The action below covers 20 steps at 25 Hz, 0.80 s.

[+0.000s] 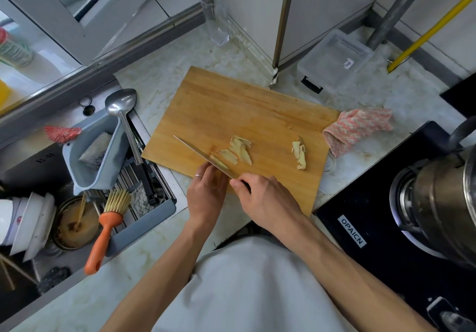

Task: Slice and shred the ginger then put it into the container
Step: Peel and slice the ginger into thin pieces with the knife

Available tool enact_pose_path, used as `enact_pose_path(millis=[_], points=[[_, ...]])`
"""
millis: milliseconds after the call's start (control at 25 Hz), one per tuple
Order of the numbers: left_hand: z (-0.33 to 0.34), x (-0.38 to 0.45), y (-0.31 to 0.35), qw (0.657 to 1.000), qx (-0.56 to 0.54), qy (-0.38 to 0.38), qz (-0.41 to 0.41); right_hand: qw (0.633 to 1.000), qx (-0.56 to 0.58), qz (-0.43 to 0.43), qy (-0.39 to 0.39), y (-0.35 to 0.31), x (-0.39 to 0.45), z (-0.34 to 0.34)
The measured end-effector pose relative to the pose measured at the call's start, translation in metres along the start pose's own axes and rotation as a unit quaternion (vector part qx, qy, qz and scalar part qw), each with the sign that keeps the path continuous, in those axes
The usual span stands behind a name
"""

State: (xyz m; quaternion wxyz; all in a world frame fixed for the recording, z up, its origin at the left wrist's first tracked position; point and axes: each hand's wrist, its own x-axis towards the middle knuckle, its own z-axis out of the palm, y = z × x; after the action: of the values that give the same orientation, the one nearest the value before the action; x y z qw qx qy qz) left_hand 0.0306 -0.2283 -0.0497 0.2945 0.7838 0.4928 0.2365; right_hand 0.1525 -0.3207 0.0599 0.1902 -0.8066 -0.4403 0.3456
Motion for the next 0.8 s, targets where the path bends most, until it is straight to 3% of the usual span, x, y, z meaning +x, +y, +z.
enact_pose_path(millis=[800], points=[[0.0034, -0.0010, 0.0053, 0.997, -0.063, 0.017, -0.036, 0.999, 0.046, 0.015, -0.010, 0.0013, 0.0036, -0.0005]])
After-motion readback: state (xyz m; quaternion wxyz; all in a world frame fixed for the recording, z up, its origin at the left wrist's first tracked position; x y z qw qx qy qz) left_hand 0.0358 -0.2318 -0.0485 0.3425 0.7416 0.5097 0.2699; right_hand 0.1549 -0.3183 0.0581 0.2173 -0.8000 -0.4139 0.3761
